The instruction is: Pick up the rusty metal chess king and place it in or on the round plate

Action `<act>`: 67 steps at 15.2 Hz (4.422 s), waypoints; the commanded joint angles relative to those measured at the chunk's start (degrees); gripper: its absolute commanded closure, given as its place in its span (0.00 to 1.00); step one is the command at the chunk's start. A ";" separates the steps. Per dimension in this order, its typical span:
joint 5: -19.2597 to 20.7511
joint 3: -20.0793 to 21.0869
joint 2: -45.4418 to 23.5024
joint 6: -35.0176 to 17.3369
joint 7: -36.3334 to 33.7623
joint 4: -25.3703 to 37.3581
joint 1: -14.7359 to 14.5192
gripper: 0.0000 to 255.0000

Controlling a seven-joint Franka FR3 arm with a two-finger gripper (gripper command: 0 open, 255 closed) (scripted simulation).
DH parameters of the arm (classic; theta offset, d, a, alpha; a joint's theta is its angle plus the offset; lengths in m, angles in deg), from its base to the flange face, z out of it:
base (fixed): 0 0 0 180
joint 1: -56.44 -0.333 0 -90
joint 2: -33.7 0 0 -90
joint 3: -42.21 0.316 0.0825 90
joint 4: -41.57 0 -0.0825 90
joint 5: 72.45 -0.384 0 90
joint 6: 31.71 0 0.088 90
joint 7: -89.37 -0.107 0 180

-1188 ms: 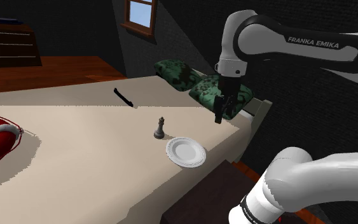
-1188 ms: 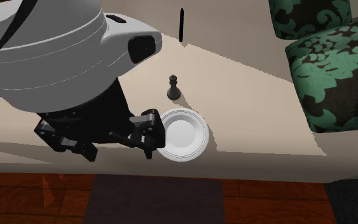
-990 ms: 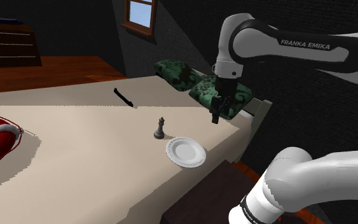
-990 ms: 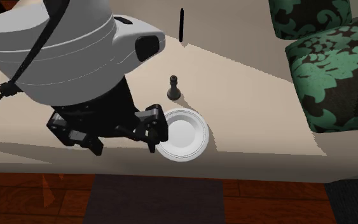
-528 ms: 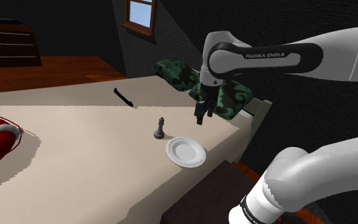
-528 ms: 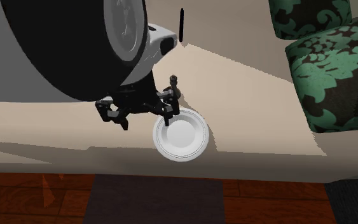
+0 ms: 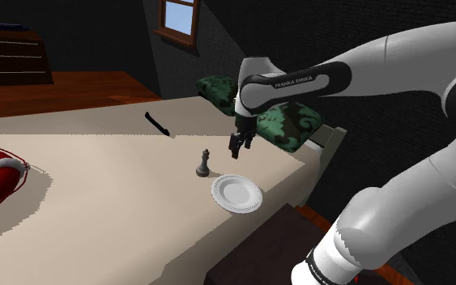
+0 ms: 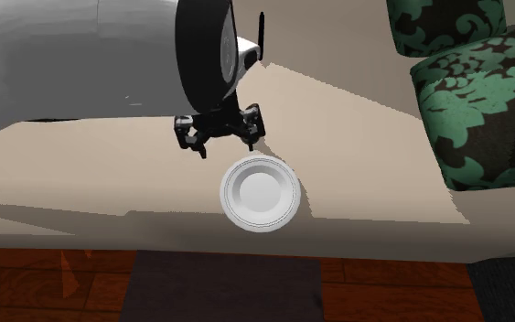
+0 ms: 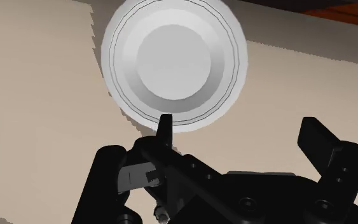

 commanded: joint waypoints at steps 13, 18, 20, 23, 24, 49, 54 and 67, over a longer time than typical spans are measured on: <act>3.29 -0.81 -28.67 -17.32 4.13 18.55 0.63 0.00; 3.99 -0.84 -37.24 -20.19 5.11 26.28 0.70 0.00; 4.09 -0.91 -38.29 -21.37 5.05 26.15 0.77 0.00; 4.22 -1.02 -39.91 -23.11 4.96 26.05 0.86 0.00; 4.27 -1.05 -40.46 -23.68 4.93 26.02 0.90 0.00; 3.92 -0.91 -37.89 -20.34 5.47 26.81 0.97 1.00; 3.63 -0.80 -35.73 -17.17 5.92 27.83 0.99 1.00; 3.64 -1.61 -17.88 -15.63 8.29 11.75 2.31 1.00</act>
